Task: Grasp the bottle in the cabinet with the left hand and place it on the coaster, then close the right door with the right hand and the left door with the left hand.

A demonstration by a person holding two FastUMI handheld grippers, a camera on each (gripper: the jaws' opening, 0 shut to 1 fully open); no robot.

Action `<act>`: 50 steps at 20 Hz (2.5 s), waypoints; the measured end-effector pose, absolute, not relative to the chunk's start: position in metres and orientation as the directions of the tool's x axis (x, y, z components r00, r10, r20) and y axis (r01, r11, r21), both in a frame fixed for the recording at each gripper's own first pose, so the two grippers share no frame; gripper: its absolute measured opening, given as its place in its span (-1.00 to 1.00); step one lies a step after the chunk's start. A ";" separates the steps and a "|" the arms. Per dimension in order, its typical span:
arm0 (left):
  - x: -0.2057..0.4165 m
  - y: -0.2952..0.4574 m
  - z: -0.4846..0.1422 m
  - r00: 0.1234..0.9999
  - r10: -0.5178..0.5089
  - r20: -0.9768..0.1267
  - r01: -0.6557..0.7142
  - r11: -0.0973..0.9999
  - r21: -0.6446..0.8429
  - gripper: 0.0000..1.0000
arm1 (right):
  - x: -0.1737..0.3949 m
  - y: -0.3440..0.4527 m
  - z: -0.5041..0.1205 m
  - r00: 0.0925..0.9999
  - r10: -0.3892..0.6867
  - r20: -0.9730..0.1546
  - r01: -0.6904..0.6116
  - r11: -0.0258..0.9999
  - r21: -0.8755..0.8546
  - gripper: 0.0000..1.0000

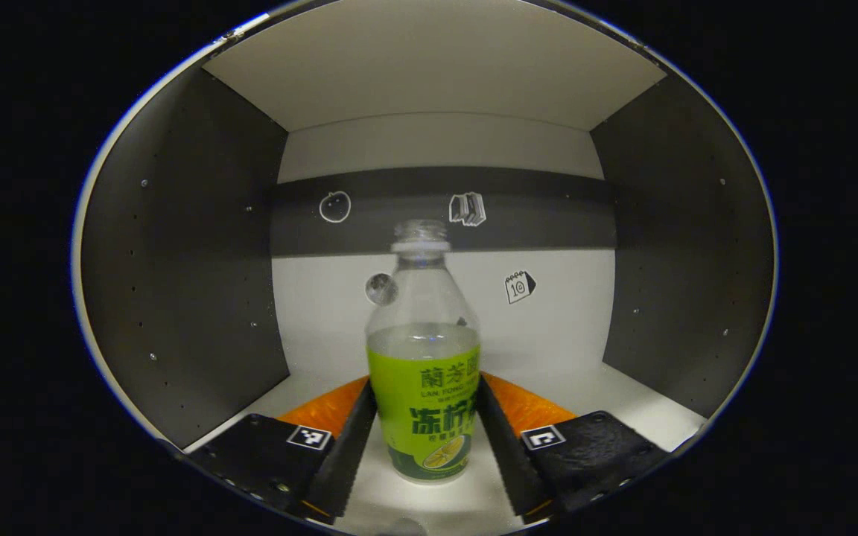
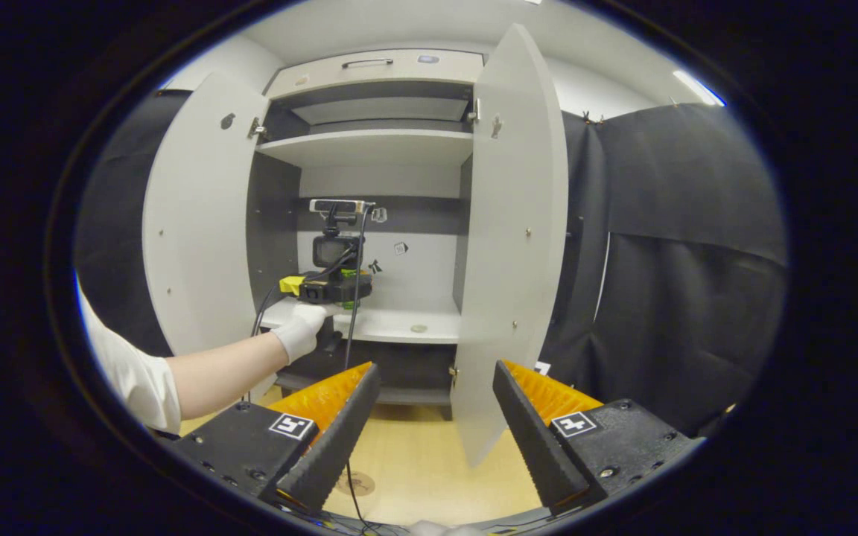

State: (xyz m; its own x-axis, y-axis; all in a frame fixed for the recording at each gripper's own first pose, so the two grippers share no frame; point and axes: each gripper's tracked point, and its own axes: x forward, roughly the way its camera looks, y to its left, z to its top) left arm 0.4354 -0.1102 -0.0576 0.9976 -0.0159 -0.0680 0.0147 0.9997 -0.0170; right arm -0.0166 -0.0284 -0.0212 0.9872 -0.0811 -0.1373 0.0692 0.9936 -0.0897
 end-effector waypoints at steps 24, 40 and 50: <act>0.149 -0.114 -0.030 0.974 -0.200 0.105 0.199 0.980 0.017 0.48 | -0.028 -0.031 -0.030 0.986 -0.071 -0.153 0.074 0.997 0.015 1.00; 0.041 -0.162 -0.181 0.907 -0.420 0.036 0.421 0.907 -0.020 0.48 | -0.051 -0.058 -0.048 0.968 -0.110 -0.225 0.103 0.994 -0.041 1.00; 0.036 -0.176 -0.317 0.894 -0.433 -0.117 0.431 0.901 -0.039 0.48 | -0.068 -0.073 -0.061 0.949 -0.127 -0.289 0.092 0.987 -0.132 1.00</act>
State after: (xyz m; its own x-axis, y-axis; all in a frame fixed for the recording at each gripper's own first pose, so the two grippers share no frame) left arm 0.0360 -0.1763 -0.3166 0.8938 -0.4329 -0.1170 0.4314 0.9013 -0.0390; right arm -0.0679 -0.0731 -0.0614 0.9490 -0.1269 -0.2887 0.0918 0.9870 -0.1320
